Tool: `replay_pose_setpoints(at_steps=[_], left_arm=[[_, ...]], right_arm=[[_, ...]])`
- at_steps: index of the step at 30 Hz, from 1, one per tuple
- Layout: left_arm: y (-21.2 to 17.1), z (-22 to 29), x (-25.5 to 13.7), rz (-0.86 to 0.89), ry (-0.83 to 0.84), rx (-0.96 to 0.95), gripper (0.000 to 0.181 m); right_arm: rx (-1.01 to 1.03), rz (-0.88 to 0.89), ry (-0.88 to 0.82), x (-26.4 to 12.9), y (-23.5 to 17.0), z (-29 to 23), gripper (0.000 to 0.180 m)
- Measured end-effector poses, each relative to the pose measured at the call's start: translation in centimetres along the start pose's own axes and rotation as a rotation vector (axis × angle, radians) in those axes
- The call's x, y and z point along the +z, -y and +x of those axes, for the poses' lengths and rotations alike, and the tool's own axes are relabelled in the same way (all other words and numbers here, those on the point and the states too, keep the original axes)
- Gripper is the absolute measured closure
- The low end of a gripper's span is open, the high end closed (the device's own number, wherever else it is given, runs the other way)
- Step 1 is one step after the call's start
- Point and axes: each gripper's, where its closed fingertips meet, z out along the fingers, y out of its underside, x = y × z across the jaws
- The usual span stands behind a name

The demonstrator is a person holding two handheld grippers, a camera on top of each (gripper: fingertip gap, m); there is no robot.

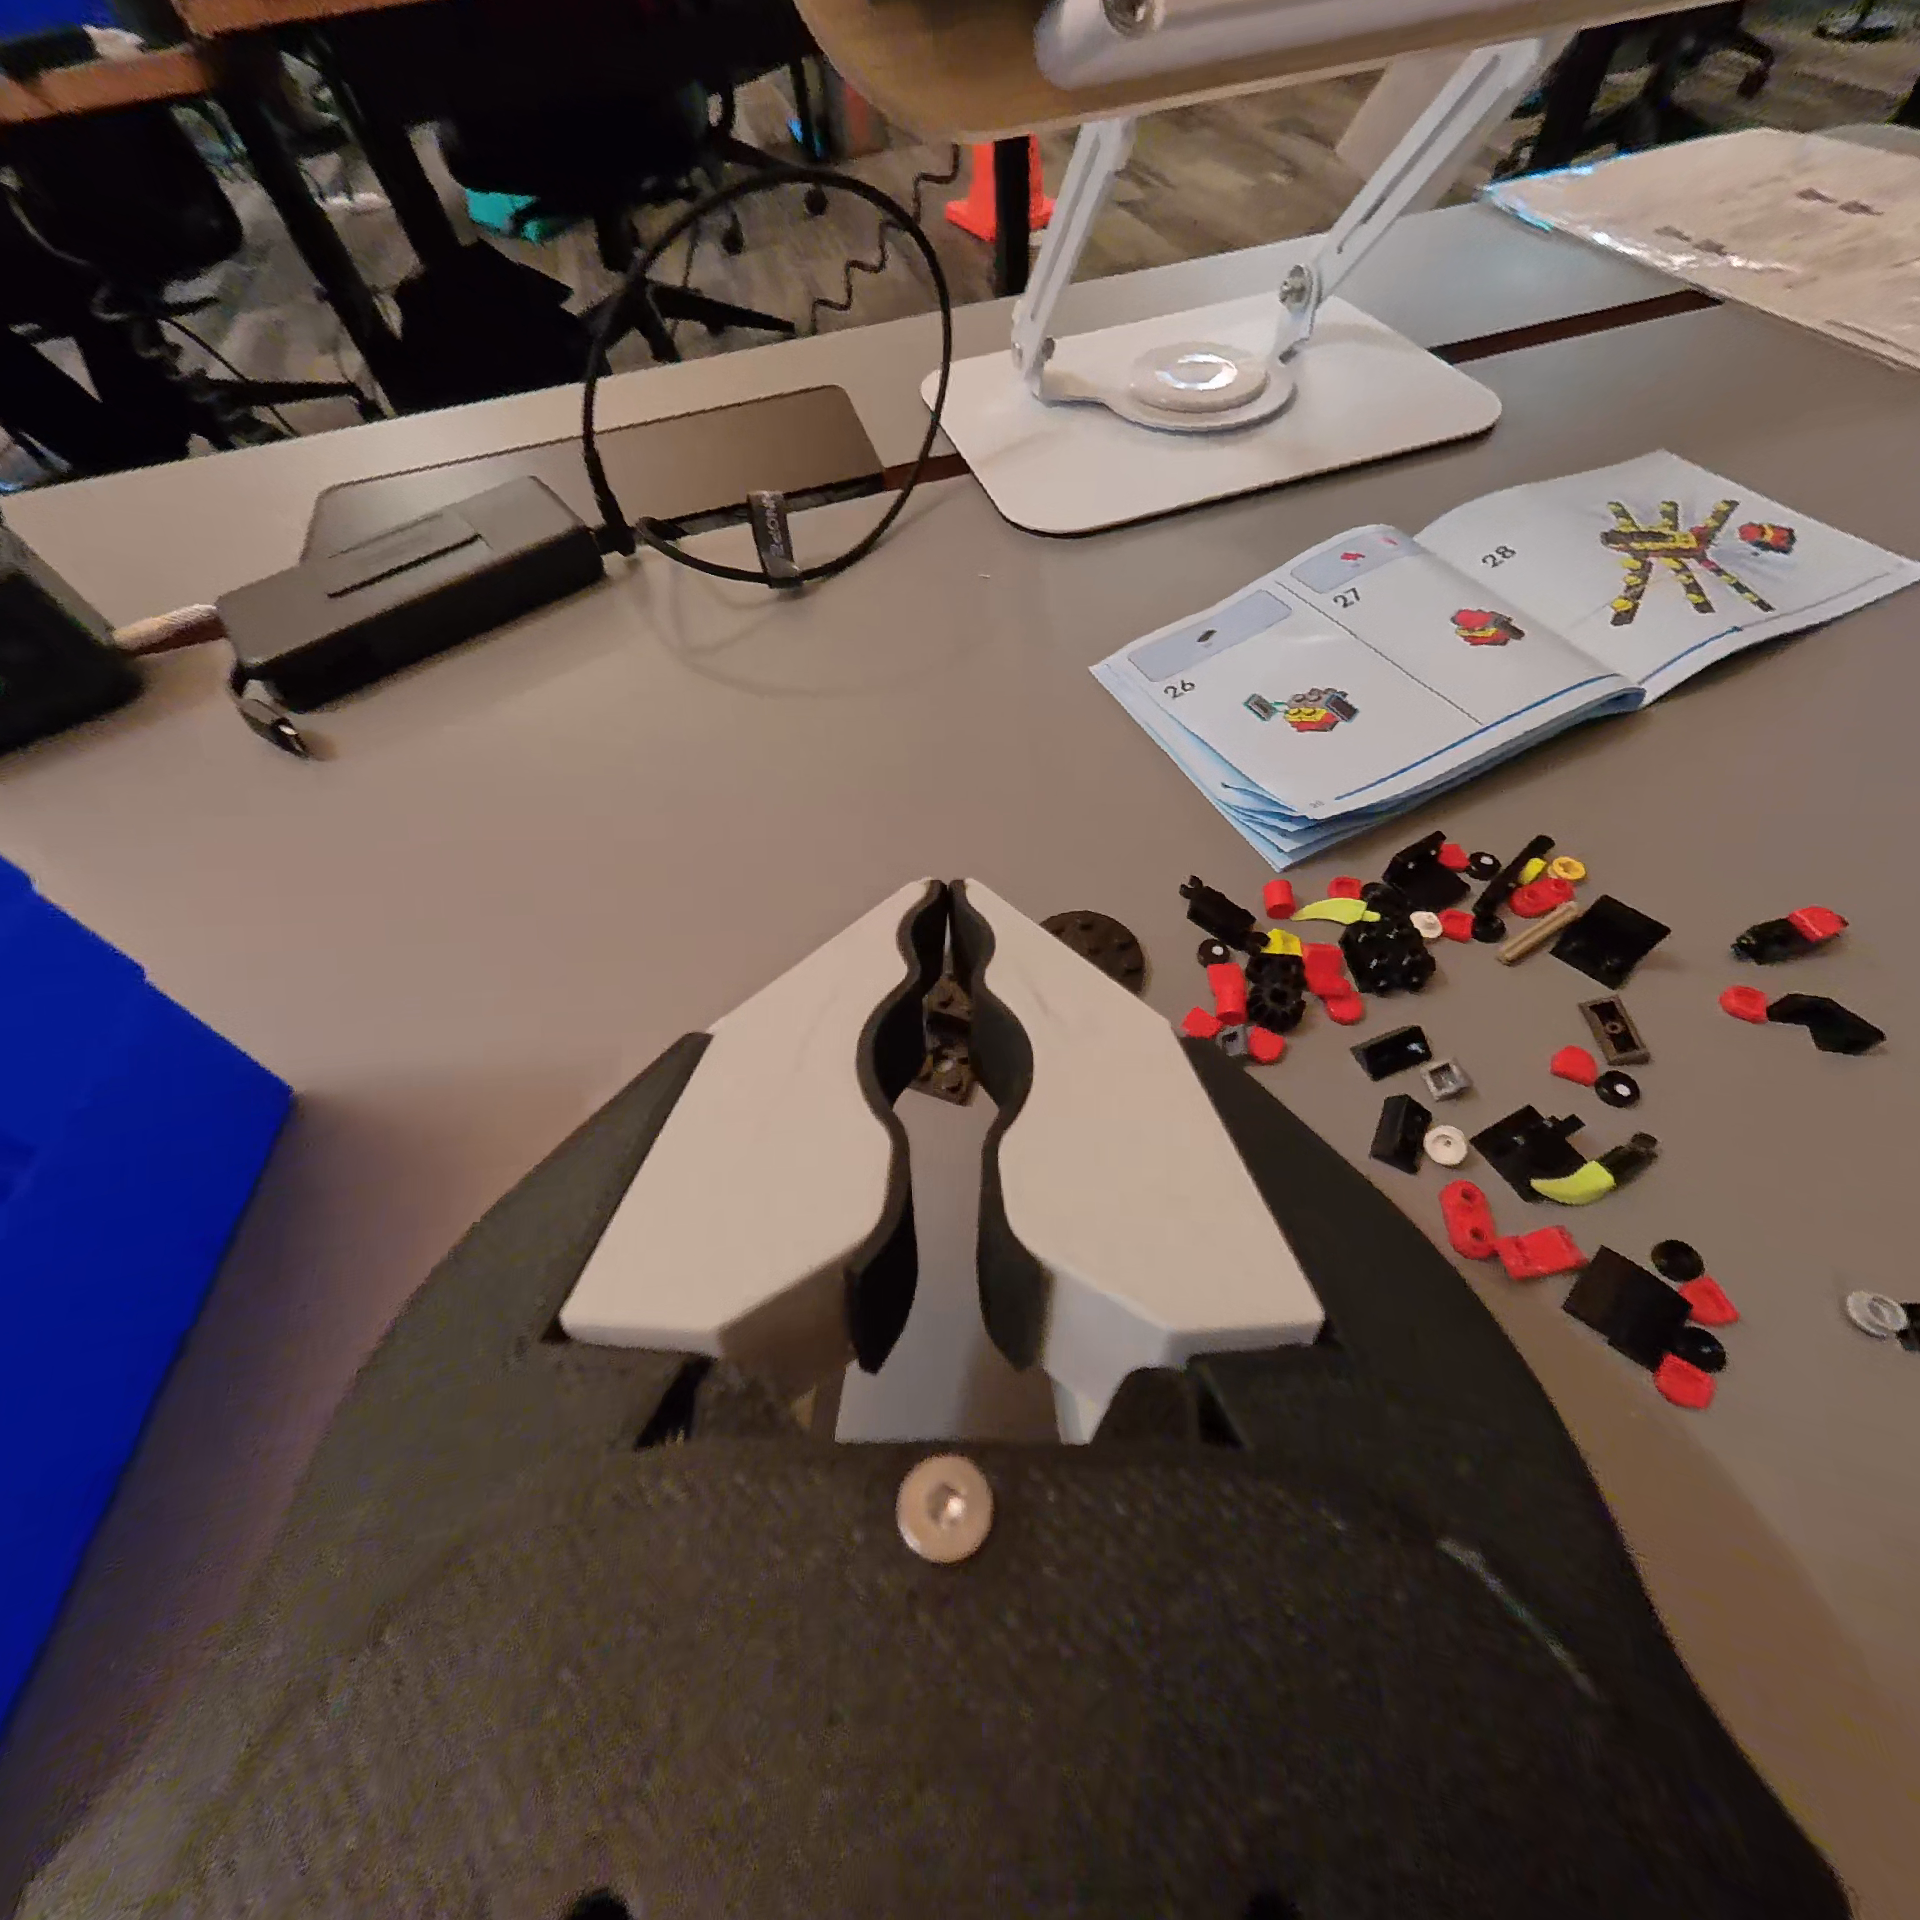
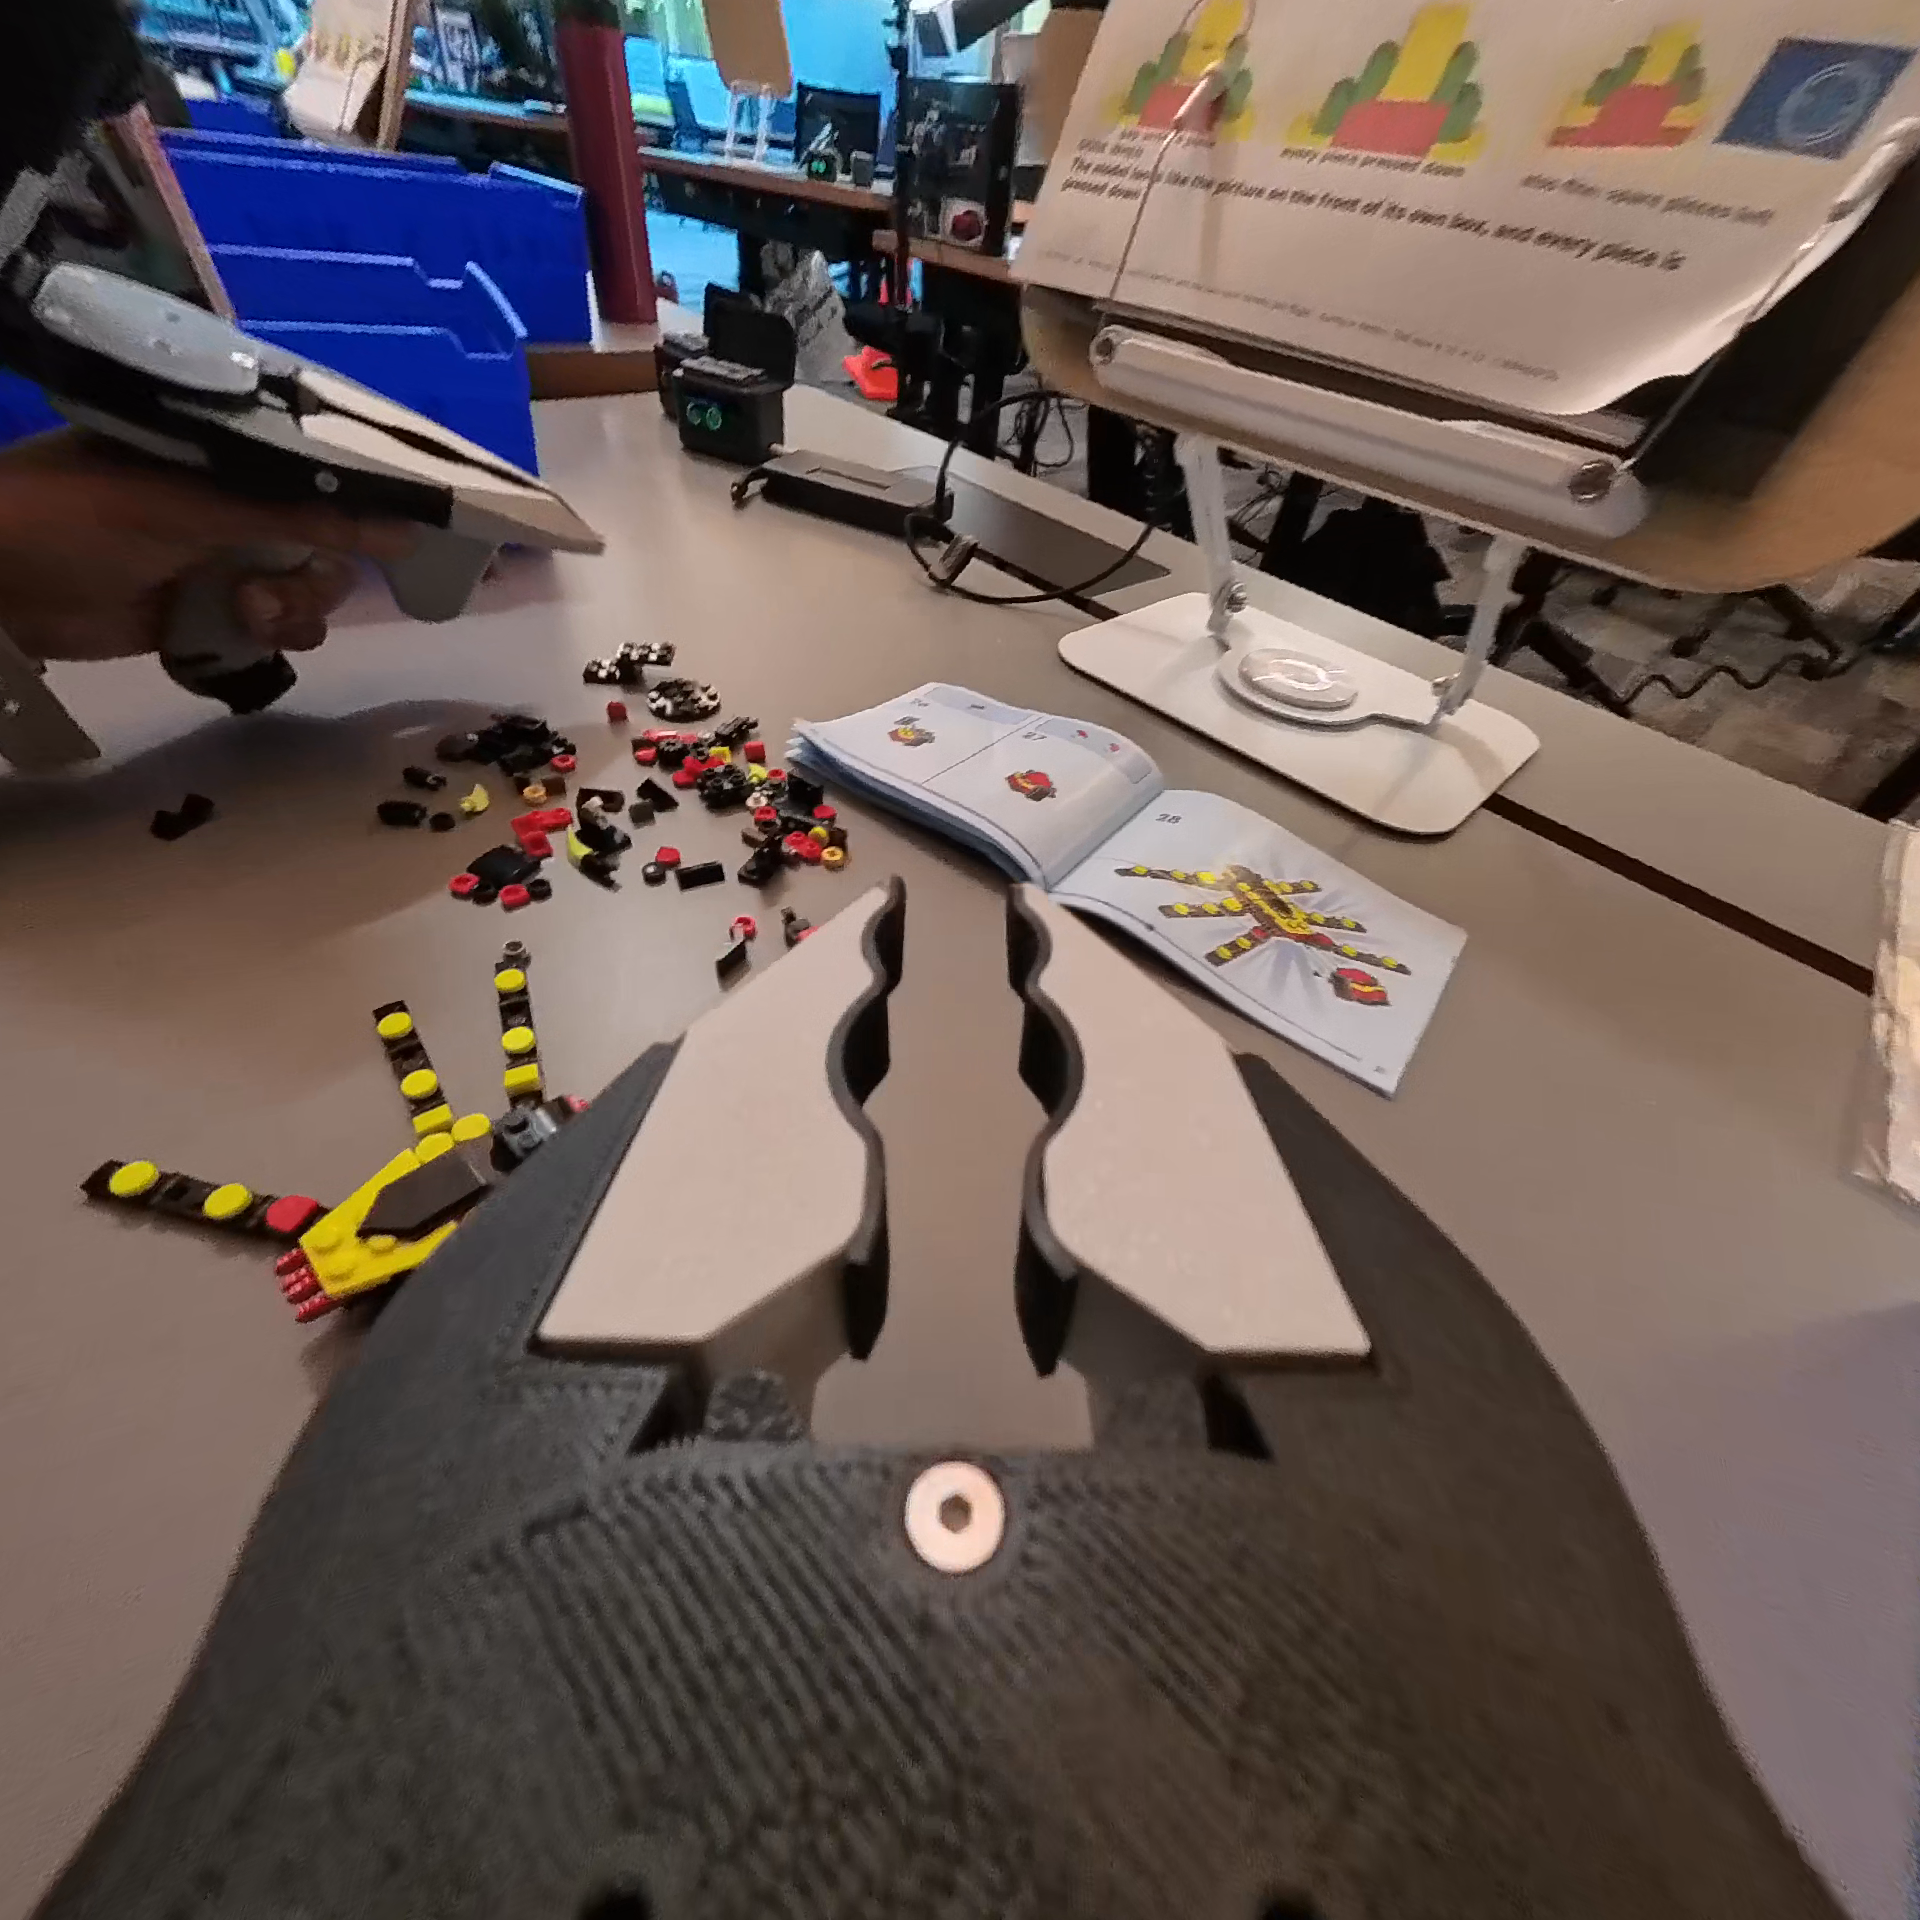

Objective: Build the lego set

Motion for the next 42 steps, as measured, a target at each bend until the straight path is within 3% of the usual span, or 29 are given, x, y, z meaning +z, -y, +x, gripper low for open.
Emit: replay_pose_setpoints(at_steps=[9, 21, 29, 32, 35, 38, 41, 42], left_arm=[[-0.2, 0.4, 0.2, -0.003, -0.021, -0.023, 0.171], [-0.3, 0.6, 0.2, -0.007, -0.022, -0.02, 0.164], [0.0, 1.3, 0.2, 0.007, -0.057, -0.018, 0.162], [1.5, 3.7, -0.5, 0.083, -0.191, -0.028, 0.13], [1.8, 6.7, -1.0, 0.076, -0.313, -0.014, 0.104], [1.8, 9.7, -1.5, 0.047, -0.402, 0.0, 0.092], [1.3, 13.7, -2.2, -0.032, -0.525, -0.026, 0.063], [1.1, 15.2, -2.5, -0.063, -0.574, -0.018, 0.061]], right_arm=[[0.191, 0.051, 0.041, -0.5, 0.3, 1.3, 0.171], [0.079, 0.085, -0.091, -2.5, 1.7, 4.6, 0.175], [0.123, 0.1, -0.005, -2.3, 1.4, 3.7, 0.173], [0.095, 0.097, 0.137, -2.1, 1.4, 1.6, 0.153], [0.065, 0.058, 0.221, -2.5, 1.1, 0.4, 0.118], [0.041, 0.009, 0.245, -3.9, 0.9, 0.4, 0.106], [0.064, -0.018, 0.245, -5.9, 0.7, 0.5, 0.098], [0.077, -0.025, 0.24, -6.6, 0.5, 0.5, 0.097]])
